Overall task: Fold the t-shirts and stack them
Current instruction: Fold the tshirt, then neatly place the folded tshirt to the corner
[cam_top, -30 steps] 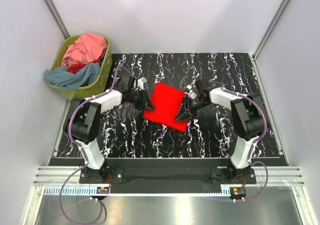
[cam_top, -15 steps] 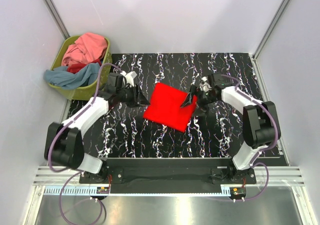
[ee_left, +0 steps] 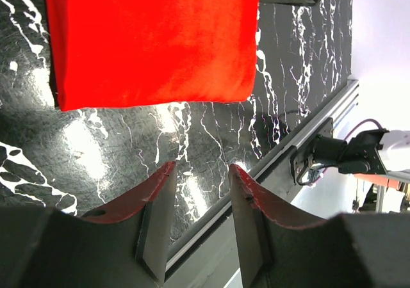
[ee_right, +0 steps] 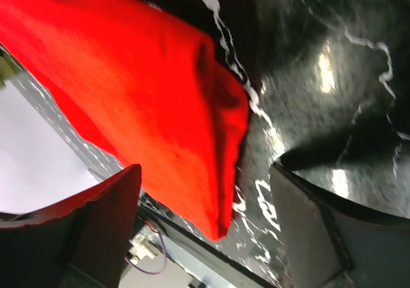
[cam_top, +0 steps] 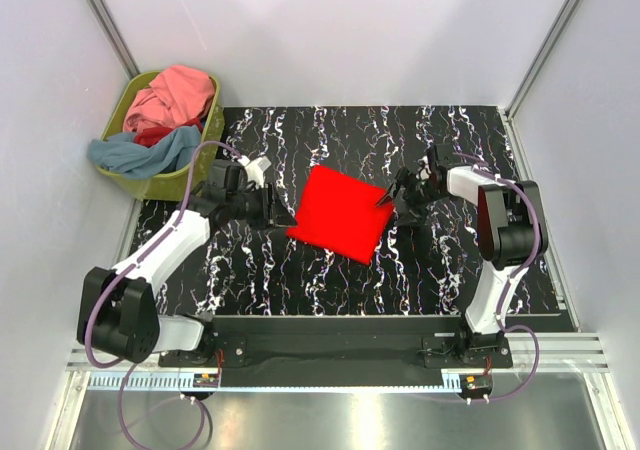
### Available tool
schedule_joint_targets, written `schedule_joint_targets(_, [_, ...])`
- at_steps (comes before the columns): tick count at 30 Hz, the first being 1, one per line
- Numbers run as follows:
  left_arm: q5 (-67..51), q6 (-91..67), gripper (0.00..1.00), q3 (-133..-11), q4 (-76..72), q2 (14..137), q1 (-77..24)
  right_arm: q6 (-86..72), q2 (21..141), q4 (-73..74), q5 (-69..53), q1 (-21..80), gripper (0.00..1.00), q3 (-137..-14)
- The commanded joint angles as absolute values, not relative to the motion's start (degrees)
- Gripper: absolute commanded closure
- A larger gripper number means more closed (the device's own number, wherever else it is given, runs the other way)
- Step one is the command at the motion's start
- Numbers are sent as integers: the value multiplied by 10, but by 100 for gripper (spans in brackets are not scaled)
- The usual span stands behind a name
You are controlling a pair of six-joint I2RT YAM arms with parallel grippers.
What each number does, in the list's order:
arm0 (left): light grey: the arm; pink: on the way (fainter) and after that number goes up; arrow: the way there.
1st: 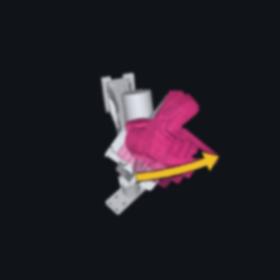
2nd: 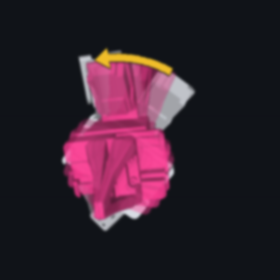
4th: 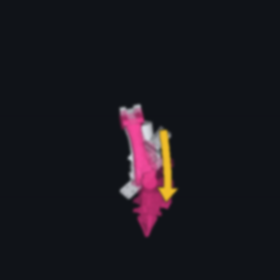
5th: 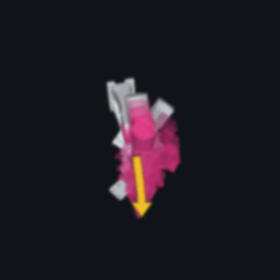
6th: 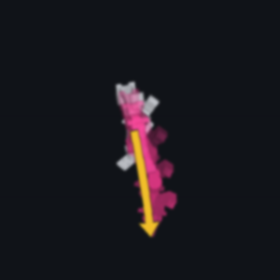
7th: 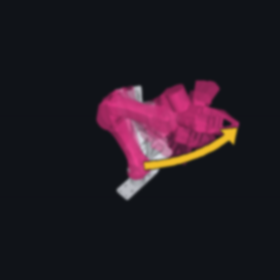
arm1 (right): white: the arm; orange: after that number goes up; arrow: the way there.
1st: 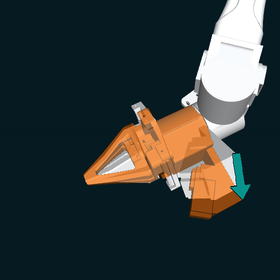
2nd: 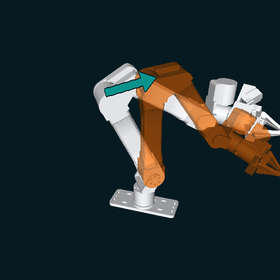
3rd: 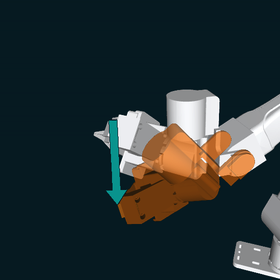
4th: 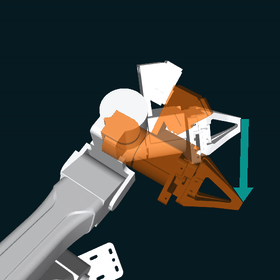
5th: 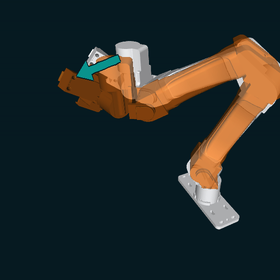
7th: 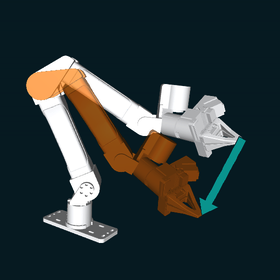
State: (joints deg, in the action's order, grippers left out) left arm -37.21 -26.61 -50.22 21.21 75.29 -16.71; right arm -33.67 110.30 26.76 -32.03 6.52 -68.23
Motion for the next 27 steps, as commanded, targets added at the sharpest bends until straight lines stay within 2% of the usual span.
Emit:
schedule_joint_targets(1, [-396,-245,57,-504,207,731,-155,-355,1120,209,-310,69,15,-693])
schedule_joint_targets(5, [-407,-242,58,-502,207,735,-139,-391,1126,146,-329,69,25,-659])
schedule_joint_targets(12, [-424,-242,60,-508,200,759,-133,-403,1155,128,-331,69,33,-653])
schedule_joint_targets(14, [-430,-243,60,-509,193,768,-133,-407,1159,128,-329,69,39,-650])
schedule_joint_targets(16, [-432,-246,60,-512,188,774,-133,-407,1158,127,-322,69,46,-645])
schedule_joint_targets(19, [-439,-249,61,-513,177,783,-133,-404,1157,127,-313,69,64,-640])
schedule_joint_targets(20, [-440,-250,61,-514,176,786,-132,-402,1159,128,-311,69,78,-641])
schedule_joint_targets(23, [-446,-252,61,-517,170,796,-131,-410,1168,132,-306,65,96,-642])
schedule_joint_targets(24, [-446,-254,62,-519,168,801,-131,-414,1168,135,-297,63,100,-641])
schedule_joint_targets(27, [-449,-252,62,-523,166,809,-130,-445,1159,141,-280,46,100,-627])
